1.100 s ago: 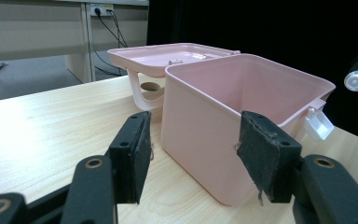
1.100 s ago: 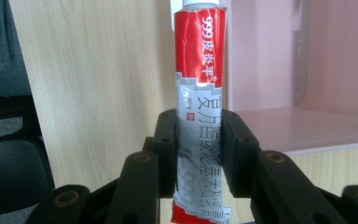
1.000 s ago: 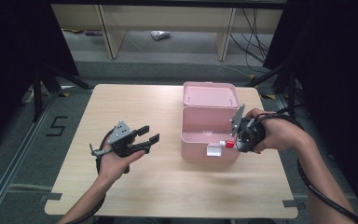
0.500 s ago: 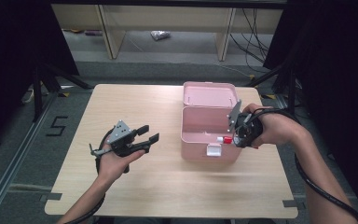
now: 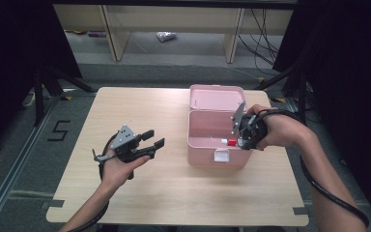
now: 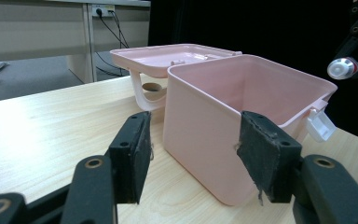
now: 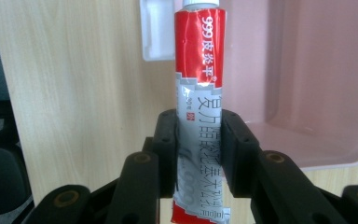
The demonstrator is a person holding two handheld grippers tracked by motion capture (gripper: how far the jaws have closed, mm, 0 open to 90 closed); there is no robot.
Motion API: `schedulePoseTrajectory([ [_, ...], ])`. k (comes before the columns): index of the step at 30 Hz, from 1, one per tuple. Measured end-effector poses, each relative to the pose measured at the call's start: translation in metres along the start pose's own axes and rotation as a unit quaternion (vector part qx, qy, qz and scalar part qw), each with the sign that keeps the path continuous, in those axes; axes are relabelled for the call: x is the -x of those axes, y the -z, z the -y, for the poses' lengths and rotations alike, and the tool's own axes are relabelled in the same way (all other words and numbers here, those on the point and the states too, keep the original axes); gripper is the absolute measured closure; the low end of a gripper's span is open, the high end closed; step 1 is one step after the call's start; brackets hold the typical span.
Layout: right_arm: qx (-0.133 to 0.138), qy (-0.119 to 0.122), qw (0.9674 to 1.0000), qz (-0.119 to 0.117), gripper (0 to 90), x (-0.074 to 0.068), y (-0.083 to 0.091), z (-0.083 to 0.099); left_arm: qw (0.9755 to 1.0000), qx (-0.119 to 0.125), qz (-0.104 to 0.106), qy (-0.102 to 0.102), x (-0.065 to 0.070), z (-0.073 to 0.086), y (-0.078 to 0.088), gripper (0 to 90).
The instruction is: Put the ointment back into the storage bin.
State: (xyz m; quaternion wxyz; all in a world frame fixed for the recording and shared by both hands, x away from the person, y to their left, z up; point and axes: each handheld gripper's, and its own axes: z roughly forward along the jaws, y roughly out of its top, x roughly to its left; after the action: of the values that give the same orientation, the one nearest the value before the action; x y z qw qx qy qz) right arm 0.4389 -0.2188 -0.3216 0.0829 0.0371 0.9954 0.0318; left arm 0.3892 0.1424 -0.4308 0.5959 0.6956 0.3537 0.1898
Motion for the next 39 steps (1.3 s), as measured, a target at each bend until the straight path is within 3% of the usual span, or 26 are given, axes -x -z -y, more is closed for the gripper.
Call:
schedulePoseTrajectory([
  [3, -0.005, -0.013, 0.9999, -0.001, 71.0, 0.0, -0.001, -0.002, 1.0, 0.0, -0.002, 0.001, -0.001, 0.0, 0.0, 43.4],
  [4, -0.002, -0.006, 1.0, -0.003, 71.0, 0.001, -0.001, -0.002, 1.0, 0.0, -0.002, 0.001, -0.001, 0.0, 0.0, 43.4],
  [5, -0.011, -0.02, 0.9997, -0.005, 71.0, 0.0, -0.001, -0.002, 1.0, 0.0, -0.002, 0.001, -0.001, 0.0, 0.0, 43.4],
  [6, -0.003, -0.006, 1.0, -0.003, 71.0, 0.002, -0.001, -0.003, 1.0, 0.0, -0.002, 0.001, -0.001, 0.0, 0.0, 43.4],
  [8, -0.005, -0.009, 0.9999, -0.008, 71.0, 0.003, -0.002, -0.003, 1.0, 0.001, -0.002, 0.002, -0.001, 0.0, 0.0, 43.4],
  [9, 0.004, 0.014, 0.9999, -0.005, 71.0, 0.006, -0.003, -0.004, 1.0, 0.0, -0.002, 0.001, -0.001, 0.0, 0.0, 43.4],
  [11, -0.004, -0.007, 1.0, -0.005, 70.9, 0.004, -0.002, -0.005, 1.0, 0.0, -0.001, 0.001, 0.0, 0.0, 0.0, 43.4],
  [12, -0.002, 0.004, 1.0, -0.004, 70.9, 0.006, -0.003, -0.005, 1.0, 0.0, -0.001, 0.001, 0.0, 0.0, 0.0, 43.4],
  [13, -0.008, -0.014, 0.9999, -0.004, 71.0, 0.004, -0.002, -0.006, 1.0, 0.0, -0.001, 0.001, 0.0, 0.0, 0.0, 43.4],
  [16, -0.005, 0.005, 1.0, -0.005, 71.0, 0.008, -0.004, -0.007, 1.0, 0.0, -0.002, 0.001, -0.001, 0.0, 0.0, 43.4],
  [18, -0.006, -0.009, 0.9999, -0.006, 71.0, 0.008, -0.004, -0.007, 1.0, 0.0, -0.002, 0.001, -0.001, 0.0, 0.0, 43.4],
  [21, -0.009, -0.007, 0.9999, -0.007, 71.0, 0.01, -0.005, -0.007, 1.0, 0.0, -0.002, 0.001, -0.001, 0.001, 0.0, 43.4],
  [22, -0.001, 0.005, 1.0, -0.008, 71.0, 0.012, -0.006, -0.008, 1.0, 0.0, -0.002, 0.002, -0.001, 0.001, 0.001, 43.4],
  [23, -0.007, -0.006, 0.9999, -0.009, 71.0, 0.011, -0.007, -0.008, 1.0, 0.0, -0.002, 0.002, -0.001, 0.001, 0.001, 43.4],
  [25, 0.002, 0.017, 0.9998, -0.008, 71.0, 0.014, -0.008, -0.009, 1.0, 0.0, -0.002, 0.003, -0.001, 0.001, 0.001, 43.4],
  [26, -0.01, -0.013, 0.9998, -0.01, 71.0, 0.012, -0.007, -0.009, 1.0, 0.0, -0.002, 0.003, -0.001, 0.001, 0.001, 43.4],
  [27, -0.003, 0.001, 1.0, -0.008, 71.0, 0.014, -0.008, -0.01, 1.0, 0.0, -0.002, 0.003, -0.001, 0.001, 0.001, 43.4],
  [28, -0.01, -0.009, 0.9999, -0.007, 70.9, 0.013, -0.007, -0.01, 1.0, 0.0, -0.002, 0.003, -0.001, 0.001, 0.001, 43.4],
  [29, 0.001, 0.021, 0.9998, -0.007, 70.9, 0.018, -0.009, -0.011, 1.0, 0.0, -0.002, 0.003, -0.001, 0.001, 0.001, 43.4],
  [30, -0.002, 0.002, 1.0, -0.008, 70.9, 0.016, -0.008, -0.011, 1.0, 0.0, -0.002, 0.003, -0.001, 0.001, 0.001, 43.4],
  [34, 0.0, 0.02, 0.9998, -0.008, 70.9, 0.019, -0.01, -0.013, 1.0, 0.001, -0.002, 0.003, -0.001, 0.002, 0.001, 43.4],
  [36, -0.009, 0.002, 0.9999, -0.011, 71.0, 0.017, -0.011, -0.013, 1.0, 0.0, -0.002, 0.002, -0.002, 0.002, 0.001, 43.4],
  [39, 0.0, 0.014, 0.9998, -0.011, 71.0, 0.021, -0.013, -0.013, 1.0, 0.001, -0.003, 0.003, -0.002, 0.002, 0.002, 43.4],
])
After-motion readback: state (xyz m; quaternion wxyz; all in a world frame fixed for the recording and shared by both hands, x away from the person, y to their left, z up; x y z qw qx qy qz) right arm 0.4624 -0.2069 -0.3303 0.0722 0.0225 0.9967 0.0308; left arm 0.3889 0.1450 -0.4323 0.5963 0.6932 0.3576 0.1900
